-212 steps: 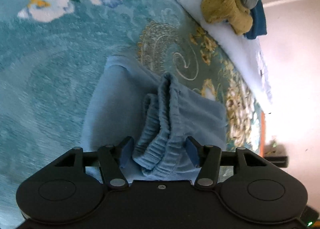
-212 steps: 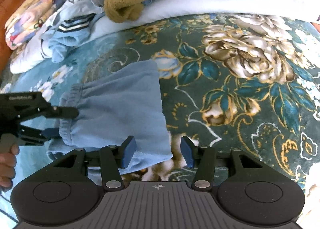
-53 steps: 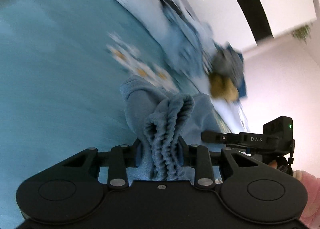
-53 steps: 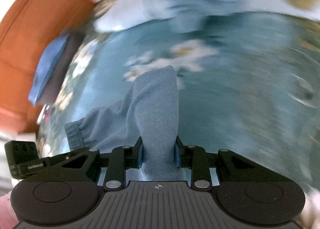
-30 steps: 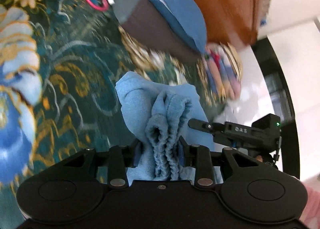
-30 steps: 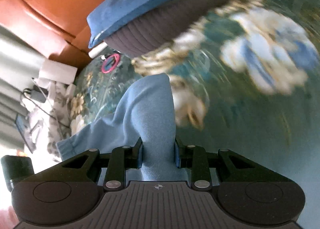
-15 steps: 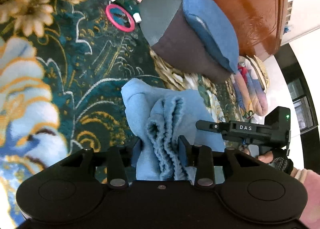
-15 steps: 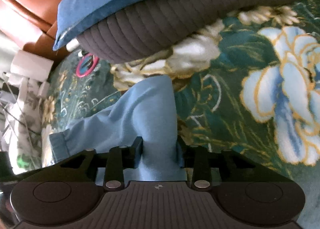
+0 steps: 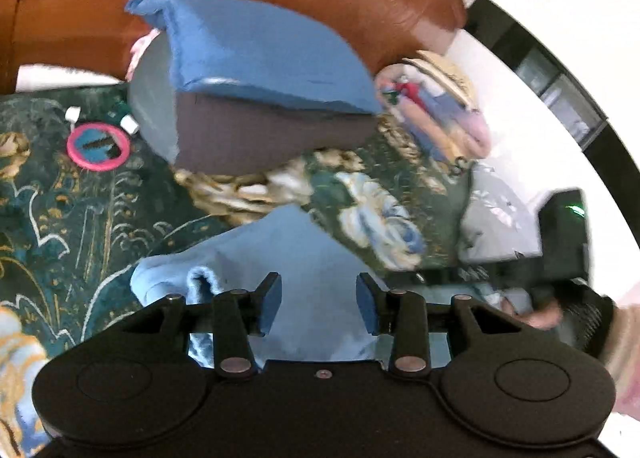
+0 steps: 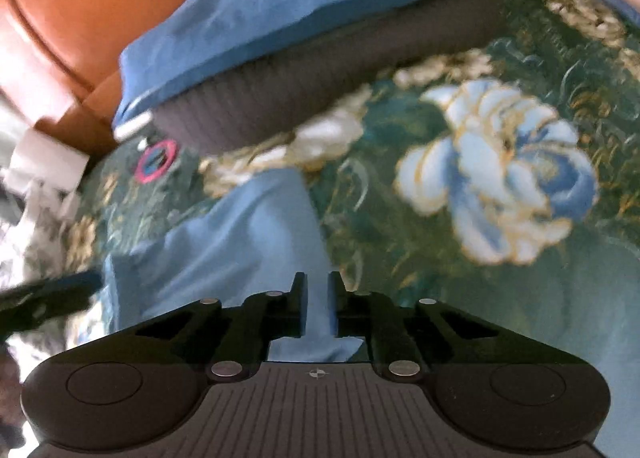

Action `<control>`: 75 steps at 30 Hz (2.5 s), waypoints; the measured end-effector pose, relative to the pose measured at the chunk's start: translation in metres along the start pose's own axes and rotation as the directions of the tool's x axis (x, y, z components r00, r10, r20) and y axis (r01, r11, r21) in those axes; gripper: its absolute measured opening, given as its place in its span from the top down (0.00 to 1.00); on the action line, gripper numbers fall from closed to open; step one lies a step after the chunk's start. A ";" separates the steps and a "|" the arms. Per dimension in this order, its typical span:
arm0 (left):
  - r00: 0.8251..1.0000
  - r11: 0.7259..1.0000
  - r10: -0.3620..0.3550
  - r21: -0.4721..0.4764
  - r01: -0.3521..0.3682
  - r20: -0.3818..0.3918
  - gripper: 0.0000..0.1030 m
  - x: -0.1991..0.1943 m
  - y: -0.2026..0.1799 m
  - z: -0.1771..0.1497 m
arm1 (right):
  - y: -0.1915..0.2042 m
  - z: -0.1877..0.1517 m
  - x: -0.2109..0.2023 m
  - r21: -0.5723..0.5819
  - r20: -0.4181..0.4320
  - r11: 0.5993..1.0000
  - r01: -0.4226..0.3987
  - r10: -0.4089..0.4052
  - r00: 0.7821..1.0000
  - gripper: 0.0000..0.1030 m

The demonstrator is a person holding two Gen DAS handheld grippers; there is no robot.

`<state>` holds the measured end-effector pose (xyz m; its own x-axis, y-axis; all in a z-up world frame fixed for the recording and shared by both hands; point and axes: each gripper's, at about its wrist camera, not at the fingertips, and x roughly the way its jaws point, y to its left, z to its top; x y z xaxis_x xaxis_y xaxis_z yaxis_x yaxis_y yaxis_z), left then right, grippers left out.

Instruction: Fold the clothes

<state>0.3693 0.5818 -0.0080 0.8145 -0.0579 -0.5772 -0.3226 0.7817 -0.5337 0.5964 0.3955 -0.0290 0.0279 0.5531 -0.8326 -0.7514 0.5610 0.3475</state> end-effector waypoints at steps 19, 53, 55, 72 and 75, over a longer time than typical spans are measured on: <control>0.990 0.990 0.142 -0.010 -0.142 -0.023 0.41 -0.022 0.003 -0.015 | 0.023 -0.052 -0.022 0.083 0.122 0.996 -0.009 -0.002 0.992 0.92; 0.841 0.840 0.534 0.162 -0.518 -0.086 0.08 -0.061 -0.185 -0.191 | 0.031 -0.330 -0.181 0.003 0.035 0.999 0.046 -0.046 0.998 0.56; 0.837 0.837 0.540 0.159 -0.524 -0.086 0.08 -0.062 -0.198 -0.200 | 0.028 -0.345 -0.189 0.004 0.030 0.998 0.058 -0.058 0.998 0.55; 0.796 0.778 0.604 0.254 -0.574 -0.052 0.02 -0.084 -0.299 -0.249 | -0.001 -0.411 -0.277 0.108 0.081 0.991 0.080 -0.089 0.993 0.52; 0.787 0.755 0.617 0.289 -0.588 -0.011 0.01 -0.097 -0.319 -0.251 | -0.003 -0.421 -0.303 0.100 0.099 0.991 0.089 -0.099 0.990 0.52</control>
<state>0.2721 0.1821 0.0635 0.4364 0.4300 -0.7904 -0.5837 0.8038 0.1150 0.3133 -0.0329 0.0406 0.1677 0.5532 -0.8160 -0.6764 0.6667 0.3130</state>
